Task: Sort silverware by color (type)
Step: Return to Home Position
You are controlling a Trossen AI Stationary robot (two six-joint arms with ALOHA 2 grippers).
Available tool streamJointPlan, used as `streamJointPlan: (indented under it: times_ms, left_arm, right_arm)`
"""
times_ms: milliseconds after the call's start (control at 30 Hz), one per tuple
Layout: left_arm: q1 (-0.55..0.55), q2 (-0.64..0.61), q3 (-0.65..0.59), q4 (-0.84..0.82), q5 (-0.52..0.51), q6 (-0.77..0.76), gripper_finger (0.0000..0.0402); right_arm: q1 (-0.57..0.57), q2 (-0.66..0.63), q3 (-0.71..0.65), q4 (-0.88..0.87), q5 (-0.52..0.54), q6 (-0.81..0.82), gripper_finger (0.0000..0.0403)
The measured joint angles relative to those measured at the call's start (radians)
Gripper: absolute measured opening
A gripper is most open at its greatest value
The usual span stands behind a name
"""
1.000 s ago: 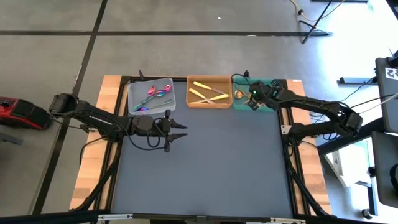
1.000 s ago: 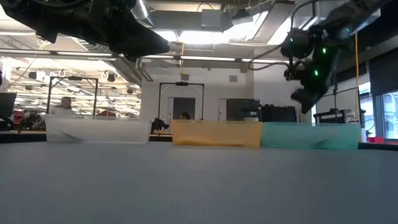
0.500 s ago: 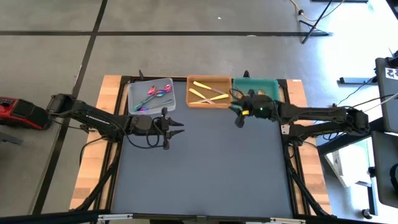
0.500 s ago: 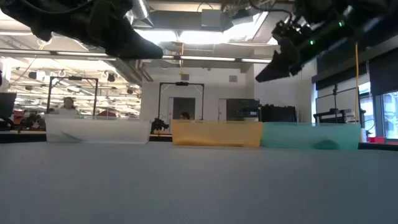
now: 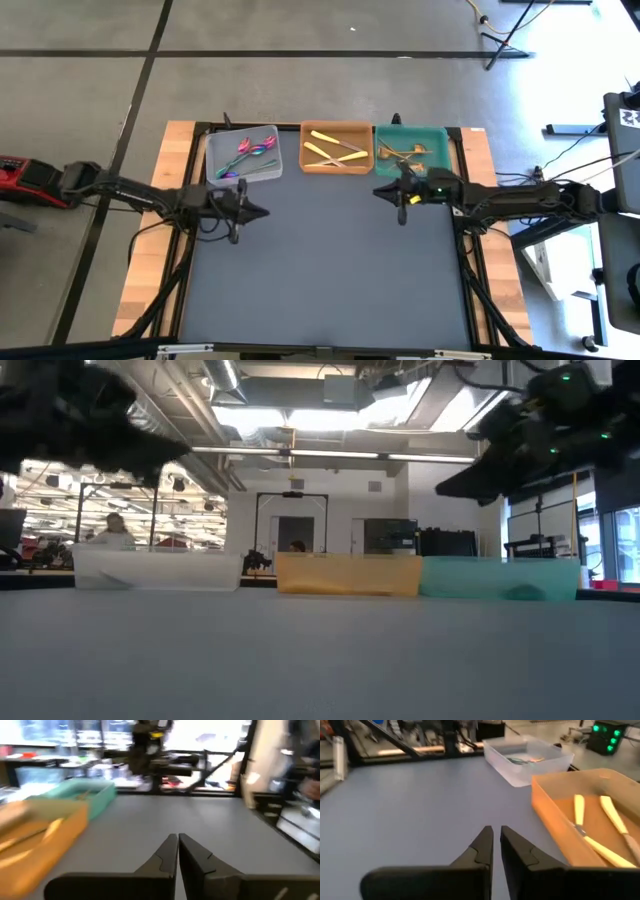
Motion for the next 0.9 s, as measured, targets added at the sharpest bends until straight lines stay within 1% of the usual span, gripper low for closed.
streamJointPlan:
  times_ms: [33,100,167,233,333,533,667,800,900]
  left_arm:
    - [0.000,-0.031,-0.019,-0.028,-0.037,-0.016,0.0010]
    - [0.000,-0.085,-0.014,-0.133,-0.119,-0.037,0.0006]
    - [0.001,-0.131,-0.015,-0.180,-0.156,-0.042,0.0002]
    - [0.000,-0.161,-0.013,-0.192,-0.152,-0.041,0.0002]
    - [0.001,-0.226,-0.014,-0.251,-0.146,-0.031,0.0004]
    - [0.007,-0.360,-0.014,-0.415,-0.158,-0.038,0.0002]
    - [0.007,-0.427,-0.018,-0.445,-0.156,-0.036,0.0002]
    - [0.007,-0.478,-0.019,-0.497,-0.154,-0.018,0.0005]
    - [0.007,-0.520,-0.019,-0.569,-0.194,-0.024,0.0003]
  right_arm:
    - [0.001,-0.026,-0.019,0.010,-0.009,0.007,0.0027]
    - [0.001,-0.082,-0.058,0.023,-0.011,0.028,0.0025]
    - [0.001,-0.133,-0.083,0.021,-0.023,0.047,0.0020]
    - [0.000,-0.204,-0.107,-0.008,-0.044,0.067,0.0016]
    - [0.000,-0.303,-0.139,-0.034,-0.064,0.076,0.0010]
    - [0.000,-0.497,-0.219,-0.092,-0.068,0.110,0.0006]
    - [0.000,-0.613,-0.222,-0.220,-0.072,0.126,0.0005]
    - [0.000,-0.714,-0.222,-0.300,-0.085,0.152,0.0005]
    - [0.000,-0.789,-0.222,-0.375,-0.076,0.209,0.0005]
